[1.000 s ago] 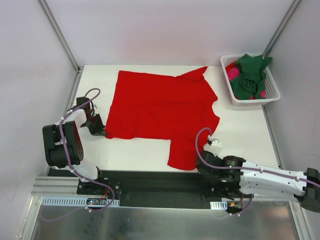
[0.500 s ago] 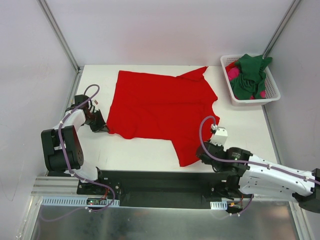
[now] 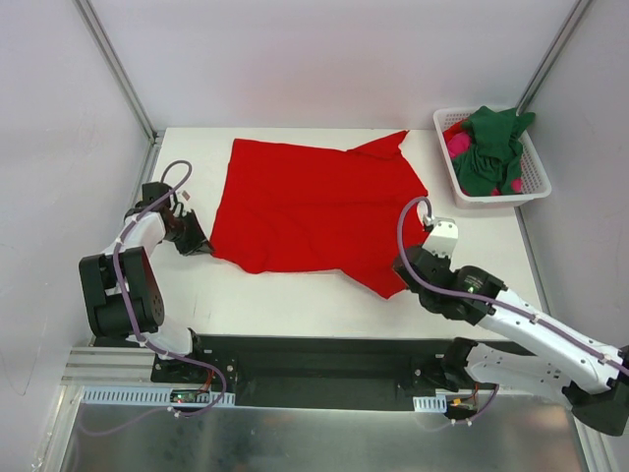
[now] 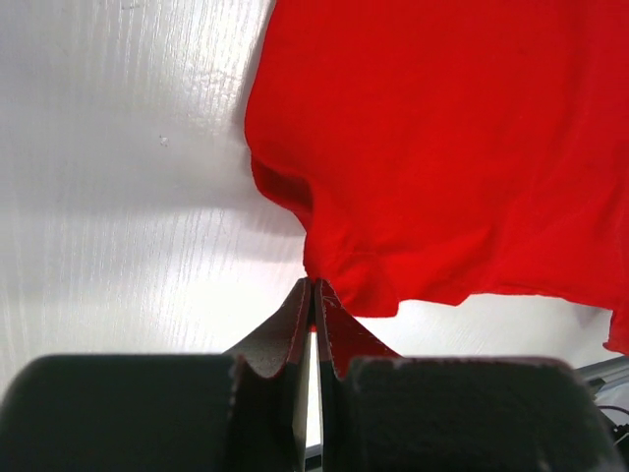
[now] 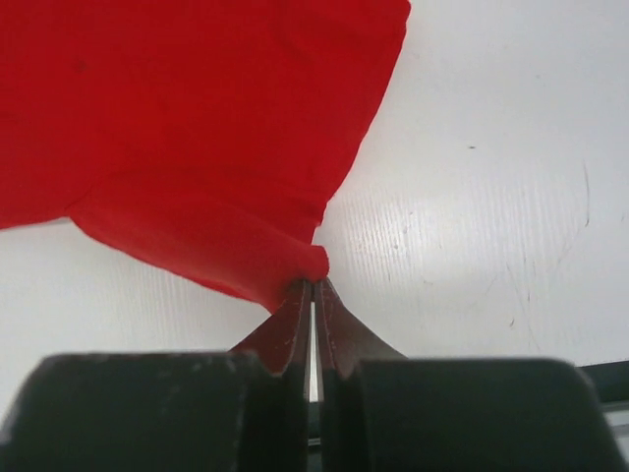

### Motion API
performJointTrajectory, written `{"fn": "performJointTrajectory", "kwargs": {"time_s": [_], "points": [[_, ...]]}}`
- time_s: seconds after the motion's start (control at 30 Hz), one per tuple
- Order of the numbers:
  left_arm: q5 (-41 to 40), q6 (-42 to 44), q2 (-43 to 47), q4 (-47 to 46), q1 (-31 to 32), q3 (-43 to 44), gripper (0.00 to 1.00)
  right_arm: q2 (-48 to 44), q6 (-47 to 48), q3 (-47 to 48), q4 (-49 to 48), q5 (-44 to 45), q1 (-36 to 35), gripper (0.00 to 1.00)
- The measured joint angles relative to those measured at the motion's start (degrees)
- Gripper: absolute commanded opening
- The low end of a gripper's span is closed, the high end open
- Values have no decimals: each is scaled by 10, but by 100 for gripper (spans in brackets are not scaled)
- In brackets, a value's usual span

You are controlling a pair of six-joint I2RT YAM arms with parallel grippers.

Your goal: Fold and stack the t-shirts

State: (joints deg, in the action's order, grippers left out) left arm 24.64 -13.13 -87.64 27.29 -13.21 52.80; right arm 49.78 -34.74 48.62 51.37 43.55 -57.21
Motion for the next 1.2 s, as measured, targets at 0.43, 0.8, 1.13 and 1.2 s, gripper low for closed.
{"fn": "performJointTrajectory", "kwargs": {"time_s": [0.43, 0.8, 1.13, 1.2], "points": [[16, -2, -13, -1, -18, 41, 0, 64, 178, 58, -112, -53, 155, 1], [26, -11, -46, -1, -19, 82, 0, 139, 271, 103, -190, -125, 249, 2], [38, -17, -73, -1, -23, 120, 0, 193, 319, 158, -229, -164, 323, 2], [39, -19, -79, -1, -23, 124, 0, 208, 325, 175, -238, -176, 337, 1]]}}
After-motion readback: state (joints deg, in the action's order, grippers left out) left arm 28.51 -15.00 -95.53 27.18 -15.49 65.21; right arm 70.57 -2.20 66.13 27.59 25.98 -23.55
